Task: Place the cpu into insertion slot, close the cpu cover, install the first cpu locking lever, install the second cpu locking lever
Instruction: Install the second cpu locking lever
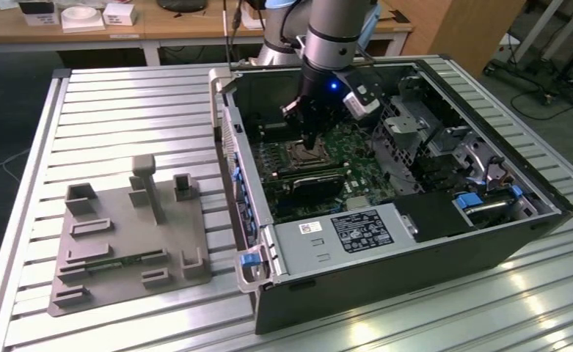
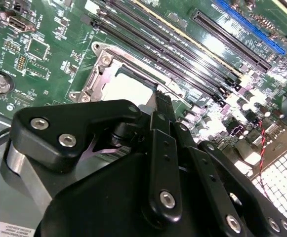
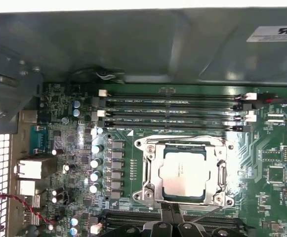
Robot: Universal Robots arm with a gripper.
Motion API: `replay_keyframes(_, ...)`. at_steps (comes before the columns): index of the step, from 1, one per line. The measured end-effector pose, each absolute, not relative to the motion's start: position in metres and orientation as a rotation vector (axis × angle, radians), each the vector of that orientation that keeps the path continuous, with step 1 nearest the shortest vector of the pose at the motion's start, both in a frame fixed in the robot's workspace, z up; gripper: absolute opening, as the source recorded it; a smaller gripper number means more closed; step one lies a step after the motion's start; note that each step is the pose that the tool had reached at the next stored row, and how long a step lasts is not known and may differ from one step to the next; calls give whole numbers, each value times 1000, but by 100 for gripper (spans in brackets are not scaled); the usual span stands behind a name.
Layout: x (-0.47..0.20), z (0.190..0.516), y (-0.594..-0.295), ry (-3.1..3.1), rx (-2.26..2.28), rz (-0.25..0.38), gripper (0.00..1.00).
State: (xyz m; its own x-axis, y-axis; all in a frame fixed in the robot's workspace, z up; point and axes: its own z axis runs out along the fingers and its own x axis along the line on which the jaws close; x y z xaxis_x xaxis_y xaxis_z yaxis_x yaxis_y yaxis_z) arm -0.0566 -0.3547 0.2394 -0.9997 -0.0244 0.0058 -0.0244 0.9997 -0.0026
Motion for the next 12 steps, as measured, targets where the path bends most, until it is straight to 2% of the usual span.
replay_keyframes(12, -56, 240, -365, -3135, 14, 4, 10)
